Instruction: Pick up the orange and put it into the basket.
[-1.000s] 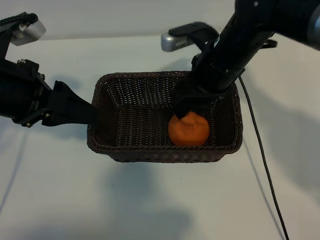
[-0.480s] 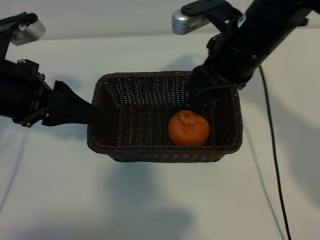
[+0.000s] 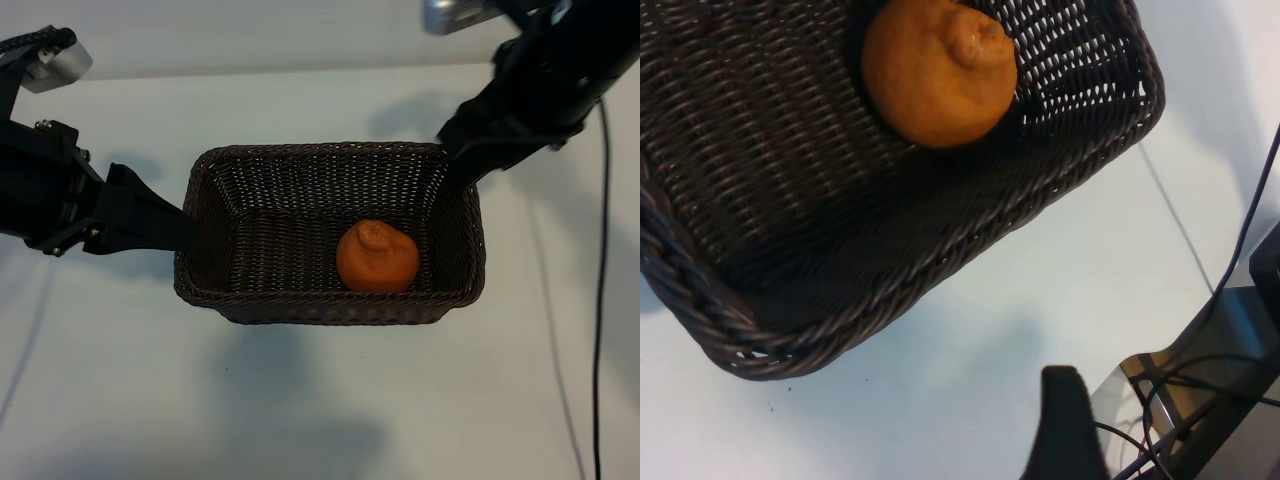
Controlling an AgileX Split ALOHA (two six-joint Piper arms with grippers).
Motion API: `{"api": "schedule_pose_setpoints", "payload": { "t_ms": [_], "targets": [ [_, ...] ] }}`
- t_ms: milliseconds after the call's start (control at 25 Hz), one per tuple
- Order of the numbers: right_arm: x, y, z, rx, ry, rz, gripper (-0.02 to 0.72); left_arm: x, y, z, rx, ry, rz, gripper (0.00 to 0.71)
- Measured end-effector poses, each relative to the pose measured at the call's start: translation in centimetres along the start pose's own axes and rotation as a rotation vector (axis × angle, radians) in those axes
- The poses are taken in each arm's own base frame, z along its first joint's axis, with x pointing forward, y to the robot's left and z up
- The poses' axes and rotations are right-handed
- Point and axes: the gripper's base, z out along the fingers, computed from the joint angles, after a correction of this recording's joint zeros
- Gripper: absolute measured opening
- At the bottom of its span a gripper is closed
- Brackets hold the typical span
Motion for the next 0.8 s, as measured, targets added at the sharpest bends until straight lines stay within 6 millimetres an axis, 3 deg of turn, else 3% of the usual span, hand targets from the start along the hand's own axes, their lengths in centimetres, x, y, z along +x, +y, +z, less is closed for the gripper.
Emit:
{"api": "schedule_pose_setpoints", "payload": {
  "t_ms": [400,800],
  "targets": [
    [1.2,-5.9,-3.1,0.074,-0.077,0.182,0.489,0.0,0.0,0.0,0.002,0.002,0.000,0.542],
    [2.3,-5.5,-5.7,0.148,-0.133,0.203,0.489,-0.1,-0.1,0.0,0.011,-0.016,-0.007,0.542]
  ]
}}
